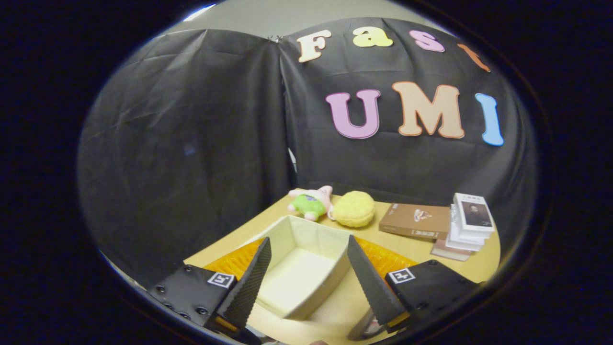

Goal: Open the storage box then place both shoes into the box .Put the left shoe in first, then the right shoe, with the right side of both shoes facing outward in a uniform manner.

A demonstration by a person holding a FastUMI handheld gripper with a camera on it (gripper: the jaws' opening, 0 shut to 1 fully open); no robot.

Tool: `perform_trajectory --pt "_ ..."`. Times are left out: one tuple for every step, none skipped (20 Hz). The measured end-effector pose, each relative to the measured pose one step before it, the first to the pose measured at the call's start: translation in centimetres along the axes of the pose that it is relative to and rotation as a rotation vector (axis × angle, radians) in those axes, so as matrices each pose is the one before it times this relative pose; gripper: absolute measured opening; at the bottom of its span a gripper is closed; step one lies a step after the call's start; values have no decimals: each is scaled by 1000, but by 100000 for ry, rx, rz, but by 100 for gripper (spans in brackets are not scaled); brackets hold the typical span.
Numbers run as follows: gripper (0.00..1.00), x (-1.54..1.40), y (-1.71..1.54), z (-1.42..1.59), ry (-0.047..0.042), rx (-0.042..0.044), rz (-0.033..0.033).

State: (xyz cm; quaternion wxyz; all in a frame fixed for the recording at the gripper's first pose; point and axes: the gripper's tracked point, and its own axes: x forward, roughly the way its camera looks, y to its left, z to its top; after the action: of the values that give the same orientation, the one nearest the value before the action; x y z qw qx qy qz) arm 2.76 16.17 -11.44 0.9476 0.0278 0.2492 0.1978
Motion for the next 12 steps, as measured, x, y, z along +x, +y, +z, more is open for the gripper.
perform_trajectory --pt "100 -453 -1155 -27 -1265 -886 -1898" --pt "100 -302 -1417 -208 -491 -849 -2392" --pt "100 -230 -1549 -628 165 -653 -3030" --pt "100 -217 -1469 -585 571 -338 -3105" --pt "100 -162 -1464 -743 976 -91 -2807" --pt "100 -126 -1392 -805 1408 101 -2811" --pt "100 -11 -1319 -1036 1669 272 -2421" --pt "100 -16 -1234 -1205 2233 188 -2380" --pt "100 161 -1239 -1224 2309 103 -2384" --pt "100 95 -930 -1231 2670 480 -1653" --pt "100 222 -759 -1504 2915 669 -1490" --pt "100 -6 -853 -1162 1766 480 -1663"
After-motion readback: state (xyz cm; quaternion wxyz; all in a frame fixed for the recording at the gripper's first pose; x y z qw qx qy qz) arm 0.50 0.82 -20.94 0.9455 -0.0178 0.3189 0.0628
